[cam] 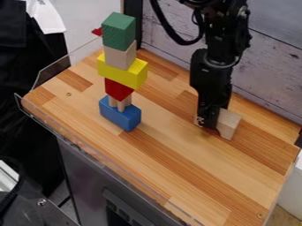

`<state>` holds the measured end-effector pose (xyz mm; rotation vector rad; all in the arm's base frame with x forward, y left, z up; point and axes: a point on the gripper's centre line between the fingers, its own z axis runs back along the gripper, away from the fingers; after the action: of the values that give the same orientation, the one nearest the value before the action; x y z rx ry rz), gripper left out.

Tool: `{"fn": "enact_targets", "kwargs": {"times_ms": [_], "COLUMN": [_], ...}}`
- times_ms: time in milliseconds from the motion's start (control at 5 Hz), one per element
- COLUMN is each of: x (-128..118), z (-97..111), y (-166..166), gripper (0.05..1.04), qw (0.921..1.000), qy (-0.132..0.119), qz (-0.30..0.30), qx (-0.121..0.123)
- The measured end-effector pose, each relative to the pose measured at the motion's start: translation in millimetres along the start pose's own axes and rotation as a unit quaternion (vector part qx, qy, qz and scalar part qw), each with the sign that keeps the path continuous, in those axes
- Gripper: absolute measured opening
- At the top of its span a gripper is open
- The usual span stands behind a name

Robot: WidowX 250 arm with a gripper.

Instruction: Remove a arch on the table

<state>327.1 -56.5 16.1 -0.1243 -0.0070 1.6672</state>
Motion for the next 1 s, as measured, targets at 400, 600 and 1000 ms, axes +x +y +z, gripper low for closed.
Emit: {"fn": "enact_targets", "kwargs": {"times_ms": [400, 600, 1000], "x": [2.9, 9.0, 10.4], "z": [49.6, 61.8, 57.8], "y": [15.5, 31.8, 67.0], "gripper": [0.572, 0.572, 0.572], "qw": [0.9978, 0.9967, 0.9978], "qy": [-0.046, -0.062, -0.043], "qz": [0.009, 0.011, 0.036], "qx": [-0.047, -0.051, -0.037]}}
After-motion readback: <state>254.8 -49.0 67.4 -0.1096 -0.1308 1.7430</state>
